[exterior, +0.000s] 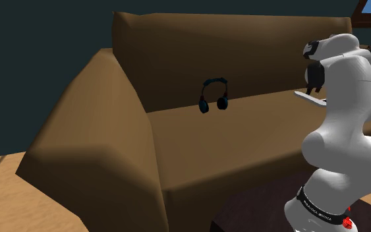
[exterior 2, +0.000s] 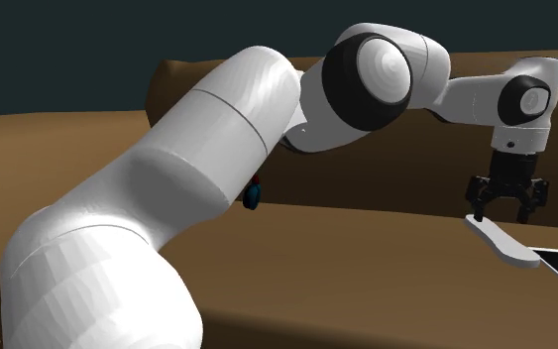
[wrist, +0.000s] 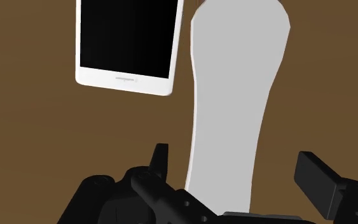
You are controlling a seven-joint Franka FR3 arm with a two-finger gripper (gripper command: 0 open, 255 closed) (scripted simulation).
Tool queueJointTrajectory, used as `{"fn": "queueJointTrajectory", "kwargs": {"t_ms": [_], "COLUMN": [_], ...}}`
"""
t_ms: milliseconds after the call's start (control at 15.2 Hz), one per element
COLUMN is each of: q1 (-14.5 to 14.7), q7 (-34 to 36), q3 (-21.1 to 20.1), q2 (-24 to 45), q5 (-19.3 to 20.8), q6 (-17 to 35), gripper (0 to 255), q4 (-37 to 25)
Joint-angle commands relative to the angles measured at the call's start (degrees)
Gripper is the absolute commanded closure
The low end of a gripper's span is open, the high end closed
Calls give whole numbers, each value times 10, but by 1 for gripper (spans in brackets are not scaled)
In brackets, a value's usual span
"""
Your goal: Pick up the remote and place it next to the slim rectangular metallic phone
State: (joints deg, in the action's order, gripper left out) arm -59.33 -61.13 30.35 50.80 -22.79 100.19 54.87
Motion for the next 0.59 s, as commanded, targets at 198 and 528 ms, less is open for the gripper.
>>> {"fn": "queueJointTrajectory", "kwargs": {"t_ms": [198, 528], "q1": [-5, -26], "q7": [3, 14], "q3": [0, -2], "q2": [0, 10], "q5": [1, 2], "q6": [-19, -81], "gripper": [0, 0], "q4": [-20, -99]}}
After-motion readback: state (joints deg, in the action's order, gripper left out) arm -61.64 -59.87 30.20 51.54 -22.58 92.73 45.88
